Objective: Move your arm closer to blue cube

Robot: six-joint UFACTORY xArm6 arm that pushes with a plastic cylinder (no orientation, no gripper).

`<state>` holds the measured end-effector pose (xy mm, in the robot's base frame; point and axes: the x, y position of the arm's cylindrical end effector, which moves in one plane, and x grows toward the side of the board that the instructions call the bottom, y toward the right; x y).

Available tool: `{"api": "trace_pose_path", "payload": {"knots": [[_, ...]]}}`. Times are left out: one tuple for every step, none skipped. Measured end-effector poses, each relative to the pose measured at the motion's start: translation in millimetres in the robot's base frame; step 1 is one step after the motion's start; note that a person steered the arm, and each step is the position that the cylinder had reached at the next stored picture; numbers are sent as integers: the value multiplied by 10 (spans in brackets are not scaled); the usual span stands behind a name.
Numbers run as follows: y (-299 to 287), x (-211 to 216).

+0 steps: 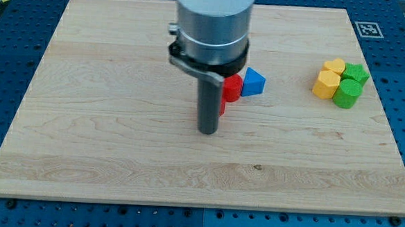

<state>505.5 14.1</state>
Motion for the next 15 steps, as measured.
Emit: {"api": "trace_pose_path", "payload": {"knots": [[207,-92],[261,-274],[456,-310],[774,-310],[854,-201],[586,42],[-195,88],[-825,-429],[-1410,-1129],[-1739,-1983],[-1732,-2883],[-1610,-3134],[-1585,-3133],[-1550,-3144],[-1525,-3140]]}}
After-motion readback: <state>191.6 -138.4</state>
